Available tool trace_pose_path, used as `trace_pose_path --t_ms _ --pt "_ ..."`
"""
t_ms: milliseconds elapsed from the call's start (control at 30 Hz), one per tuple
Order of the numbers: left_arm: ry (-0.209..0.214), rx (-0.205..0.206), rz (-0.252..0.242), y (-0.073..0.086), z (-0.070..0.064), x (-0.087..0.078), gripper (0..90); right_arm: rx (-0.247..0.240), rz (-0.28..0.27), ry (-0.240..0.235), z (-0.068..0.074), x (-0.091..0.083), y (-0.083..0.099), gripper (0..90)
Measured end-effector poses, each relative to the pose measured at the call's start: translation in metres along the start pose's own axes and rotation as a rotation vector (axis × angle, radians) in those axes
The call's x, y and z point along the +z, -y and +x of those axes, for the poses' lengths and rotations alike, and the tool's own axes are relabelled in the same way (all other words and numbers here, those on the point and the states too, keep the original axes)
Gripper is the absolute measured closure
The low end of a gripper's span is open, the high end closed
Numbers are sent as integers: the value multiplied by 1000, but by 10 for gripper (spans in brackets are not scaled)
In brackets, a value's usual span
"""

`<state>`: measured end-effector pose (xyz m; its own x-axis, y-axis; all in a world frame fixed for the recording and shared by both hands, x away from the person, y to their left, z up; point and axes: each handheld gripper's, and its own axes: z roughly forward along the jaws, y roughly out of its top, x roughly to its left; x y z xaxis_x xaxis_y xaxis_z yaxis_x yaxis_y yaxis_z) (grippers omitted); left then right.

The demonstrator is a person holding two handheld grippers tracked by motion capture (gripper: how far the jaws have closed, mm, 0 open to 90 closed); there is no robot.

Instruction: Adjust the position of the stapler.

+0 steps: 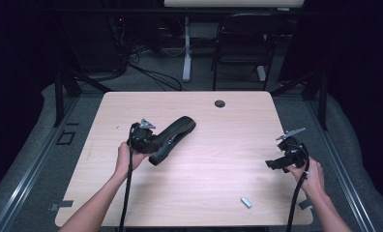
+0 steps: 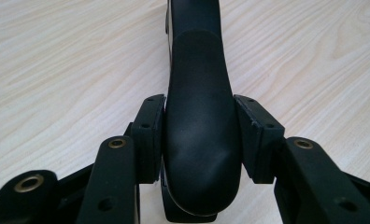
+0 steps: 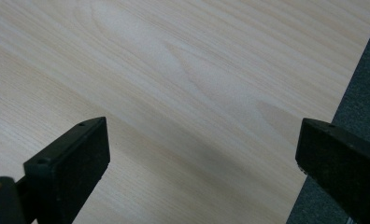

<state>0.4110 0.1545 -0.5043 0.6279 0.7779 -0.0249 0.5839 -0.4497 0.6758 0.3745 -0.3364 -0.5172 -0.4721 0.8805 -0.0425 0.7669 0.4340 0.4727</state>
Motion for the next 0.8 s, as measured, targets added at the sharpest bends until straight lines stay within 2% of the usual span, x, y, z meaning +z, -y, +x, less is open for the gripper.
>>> trace_pose_path --t_ms 567,800 --pt "-13 -26 52 14 -8 -18 563 -20 8 -3 1 0 0 27" --pt "-18 -30 59 21 -11 -25 563 -21 6 -12 1 0 0 28"
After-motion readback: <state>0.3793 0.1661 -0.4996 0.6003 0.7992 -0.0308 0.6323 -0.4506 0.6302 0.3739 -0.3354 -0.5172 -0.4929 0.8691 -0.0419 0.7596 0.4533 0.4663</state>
